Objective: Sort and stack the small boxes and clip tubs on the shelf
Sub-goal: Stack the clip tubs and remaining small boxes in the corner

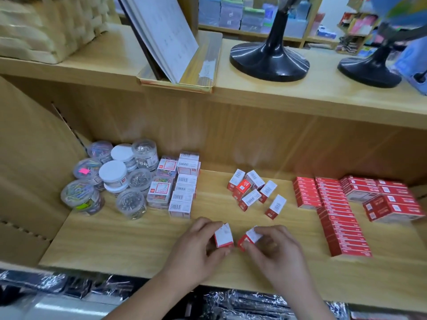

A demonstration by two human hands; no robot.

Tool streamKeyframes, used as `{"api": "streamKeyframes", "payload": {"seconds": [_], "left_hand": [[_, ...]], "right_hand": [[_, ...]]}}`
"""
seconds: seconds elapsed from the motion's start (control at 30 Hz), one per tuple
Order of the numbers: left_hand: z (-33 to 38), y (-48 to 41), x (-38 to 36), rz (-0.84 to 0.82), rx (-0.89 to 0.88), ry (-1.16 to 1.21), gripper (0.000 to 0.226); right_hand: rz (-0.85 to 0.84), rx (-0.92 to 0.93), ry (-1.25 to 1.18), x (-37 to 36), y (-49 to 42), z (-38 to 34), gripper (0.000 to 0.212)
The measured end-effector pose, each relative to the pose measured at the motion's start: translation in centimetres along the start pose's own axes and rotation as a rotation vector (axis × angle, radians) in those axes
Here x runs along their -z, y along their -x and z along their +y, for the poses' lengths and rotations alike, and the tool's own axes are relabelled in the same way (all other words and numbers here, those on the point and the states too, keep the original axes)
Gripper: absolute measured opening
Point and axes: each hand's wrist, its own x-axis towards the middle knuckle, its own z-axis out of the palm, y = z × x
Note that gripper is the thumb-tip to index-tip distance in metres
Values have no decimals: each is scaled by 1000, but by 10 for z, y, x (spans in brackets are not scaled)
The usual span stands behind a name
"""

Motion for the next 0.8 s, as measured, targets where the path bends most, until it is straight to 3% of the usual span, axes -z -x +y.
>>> {"api": "streamKeyframes", "payload": {"seconds": [0.07,0.13,0.2,0.27,0.37,0.47,0.63,0.73,0.8], "left_hand": [[3,7,5,23,-23,42,36],[1,11,8,59,-17,59,21],[-4,10,10,87,34,100,31],[-10,10,11,114,82,124,38],[-10,13,10,133,196,255,30],[-12,18,8,180,285,441,18],[-17,19,10,210,359,511,19],[-21,18,10,176,357,553,22],[-22,19,9,182,360,597,29]], "right_hand": [[-39,-60,46,5,-5,-9,23],[-99,-140,101,6,-13,-13,41],[-111,-233,105,6,-21,-13,50],[-102,-299,68,8,-26,-11,44],[-100,-288,82,7,-29,-6,35],[-96,-302,22,6,-29,2,11],[-163,-219,-7,7,-24,1,19],[-287,-210,118,7,-29,0,32],[-310,-208,153,5,-29,-5,19]]}}
